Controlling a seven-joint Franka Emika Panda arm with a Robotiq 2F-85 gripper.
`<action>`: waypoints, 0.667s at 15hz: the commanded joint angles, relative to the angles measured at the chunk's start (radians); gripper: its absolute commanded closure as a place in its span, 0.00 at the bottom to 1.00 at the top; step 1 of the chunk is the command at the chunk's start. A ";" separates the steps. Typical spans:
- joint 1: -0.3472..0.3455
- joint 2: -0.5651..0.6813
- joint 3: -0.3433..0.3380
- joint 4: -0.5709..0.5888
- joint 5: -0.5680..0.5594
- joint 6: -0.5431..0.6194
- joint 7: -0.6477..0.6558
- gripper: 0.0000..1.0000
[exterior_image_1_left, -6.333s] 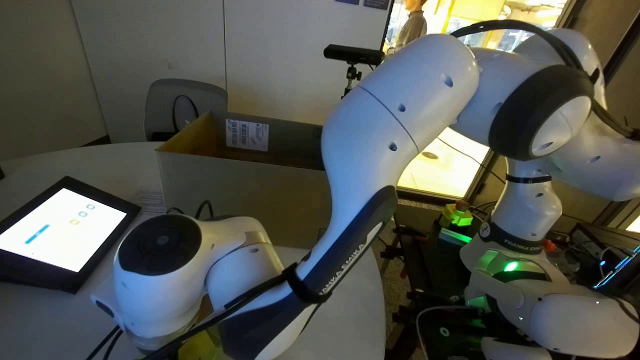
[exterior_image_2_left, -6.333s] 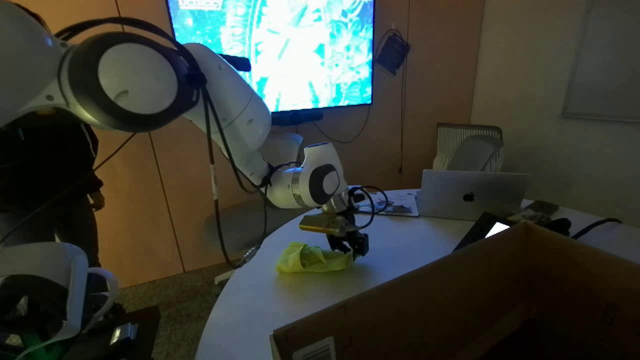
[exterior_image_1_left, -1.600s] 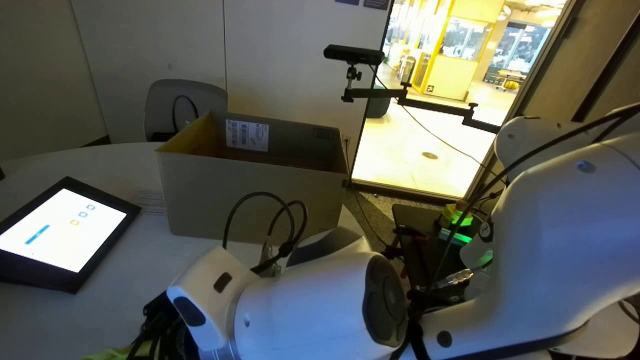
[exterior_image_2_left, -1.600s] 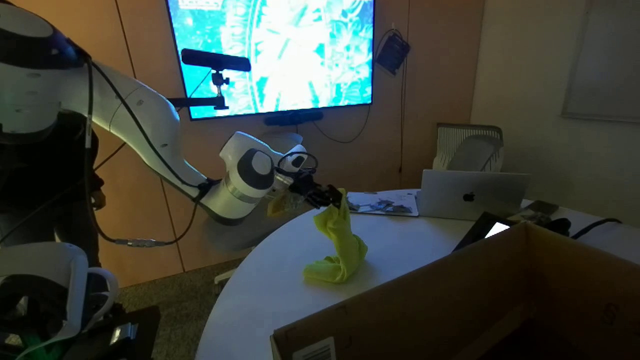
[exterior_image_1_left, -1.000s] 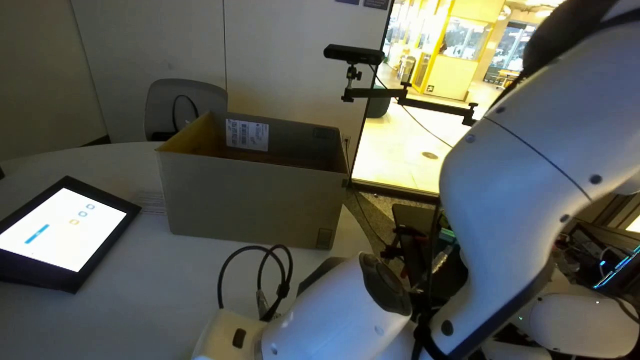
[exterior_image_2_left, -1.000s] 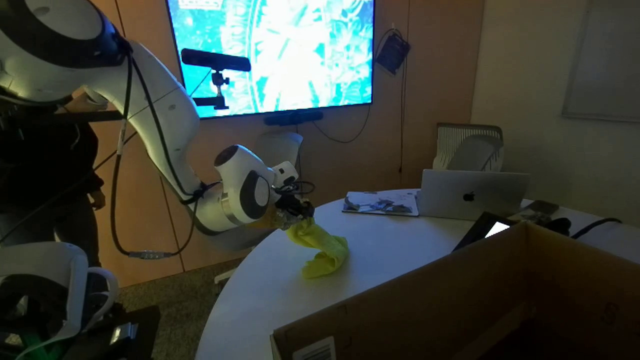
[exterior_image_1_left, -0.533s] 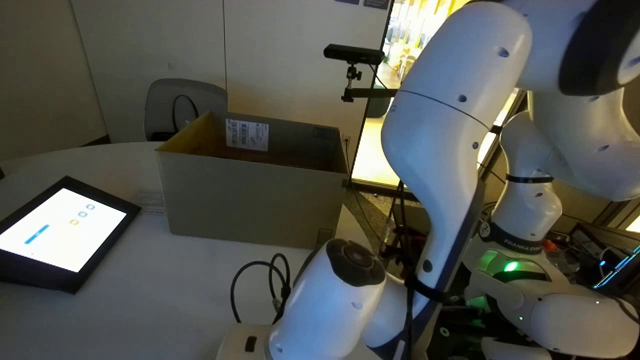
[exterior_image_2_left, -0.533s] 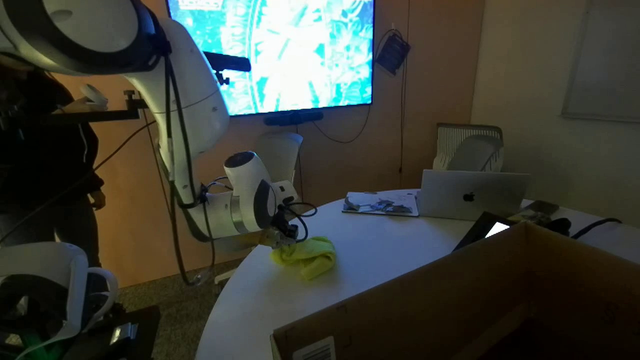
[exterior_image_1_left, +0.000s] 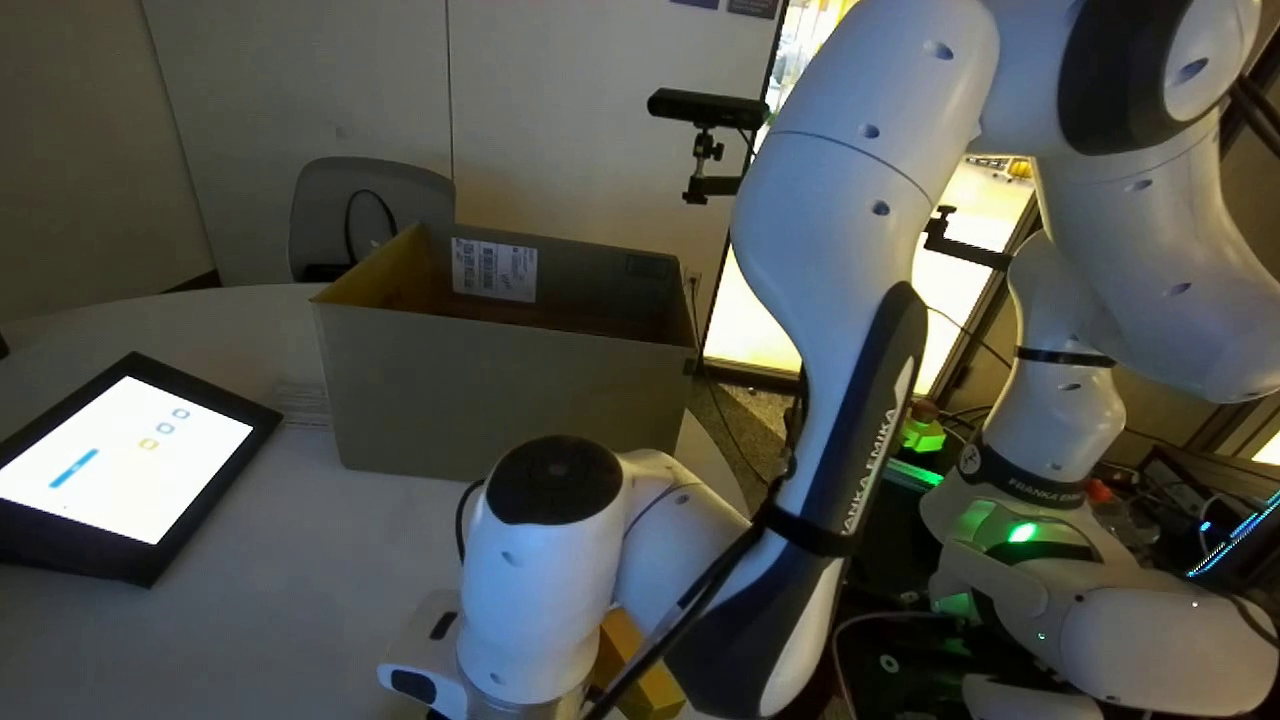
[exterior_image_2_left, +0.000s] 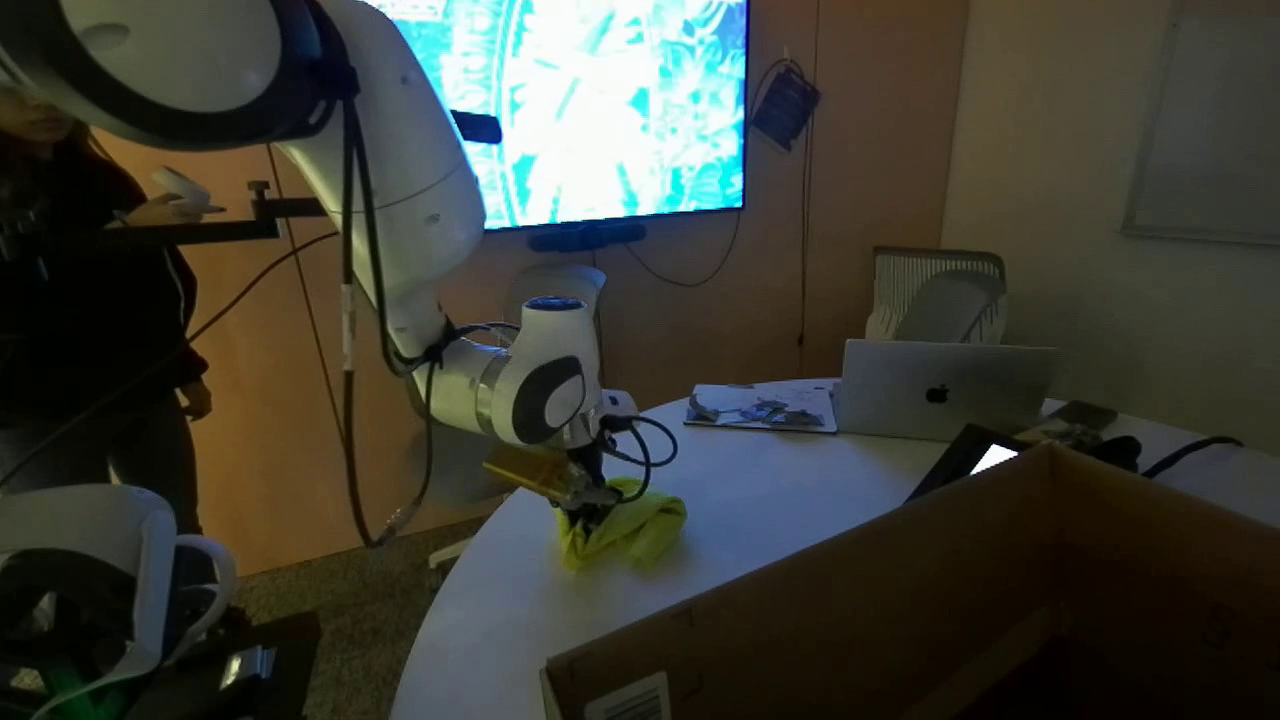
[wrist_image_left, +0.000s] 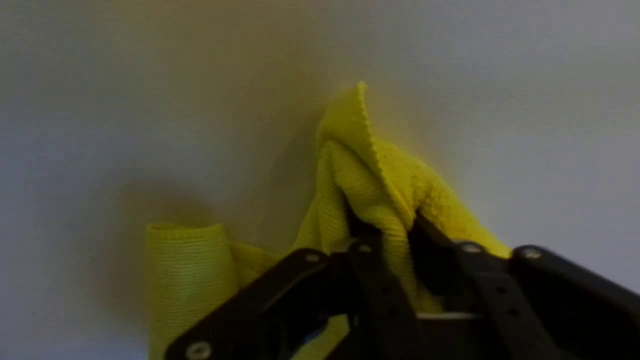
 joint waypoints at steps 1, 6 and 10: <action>0.022 -0.030 -0.017 0.027 0.078 -0.074 -0.062 0.49; 0.026 -0.077 -0.014 0.026 0.109 -0.077 -0.094 0.09; 0.029 -0.112 -0.011 0.026 0.118 -0.073 -0.088 0.00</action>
